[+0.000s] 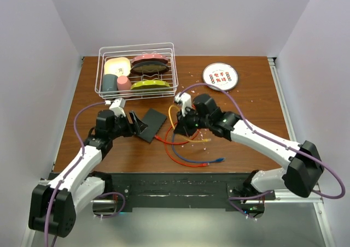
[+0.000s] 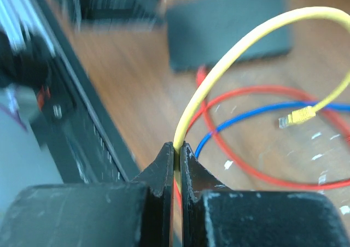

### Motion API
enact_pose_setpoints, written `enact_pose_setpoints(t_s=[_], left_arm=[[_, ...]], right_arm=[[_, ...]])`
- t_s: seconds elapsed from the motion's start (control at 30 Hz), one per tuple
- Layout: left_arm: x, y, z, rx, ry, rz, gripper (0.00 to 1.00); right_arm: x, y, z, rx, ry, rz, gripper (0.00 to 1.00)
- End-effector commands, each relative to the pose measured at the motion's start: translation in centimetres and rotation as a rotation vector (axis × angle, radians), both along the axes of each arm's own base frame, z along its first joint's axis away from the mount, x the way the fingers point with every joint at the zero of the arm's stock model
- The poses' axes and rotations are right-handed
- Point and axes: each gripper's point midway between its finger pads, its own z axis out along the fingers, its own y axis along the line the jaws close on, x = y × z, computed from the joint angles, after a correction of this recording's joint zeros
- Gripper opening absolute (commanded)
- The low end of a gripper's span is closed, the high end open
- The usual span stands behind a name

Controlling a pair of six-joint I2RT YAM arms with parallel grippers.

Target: Insert the plug into the switch port

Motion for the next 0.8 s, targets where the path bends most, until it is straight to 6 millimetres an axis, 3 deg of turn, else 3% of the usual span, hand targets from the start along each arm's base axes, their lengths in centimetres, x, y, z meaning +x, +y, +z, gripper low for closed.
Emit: enact_pose_setpoints(t_s=[0.0,0.03,0.1,0.13,0.17,0.27,0.37,0.67,0.77], left_arm=[[1.3,-0.7,0.1,-0.025,-0.034,-0.015,0.74],[1.4,-0.8,0.0,-0.031,-0.031,-0.018,0.74],[1.8,-1.0,-0.2,-0.034,-0.029,-0.024,0.74],[2.1,-1.1,0.0,-0.031,-0.035,-0.028,0.74],[2.3,-1.2,0.0,-0.030,-0.036,-0.032,0.74],[2.7,-1.5,0.2,-0.024,-0.031,-0.058,0.74],[2.9,-1.6,0.4,-0.010,-0.030,-0.073,0.74],[2.9,-1.7,0.4,-0.001,-0.072,-0.098,0.74],[3.2,-2.5,1.6,-0.015,-0.120,-0.131,0.74]], right_arm=[[-3.0,-2.7,-5.8,-0.206,0.101,0.019,0.04],[-3.6,-3.1,-6.4,-0.235,0.118,0.022,0.20],[-3.4,-3.8,-7.0,-0.272,0.141,-0.044,0.26],[-3.4,-4.3,-7.1,-0.289,0.148,-0.063,0.37],[-2.9,-4.5,-7.0,-0.297,0.133,-0.090,0.57],[-1.4,-4.3,-5.2,-0.255,0.096,-0.183,0.80],[0.3,-3.5,-3.9,-0.228,0.071,-0.250,0.84],[3.7,-2.0,-5.2,-0.283,0.060,-0.321,0.87],[4.8,-1.6,-5.1,-0.257,0.050,-0.335,0.96]])
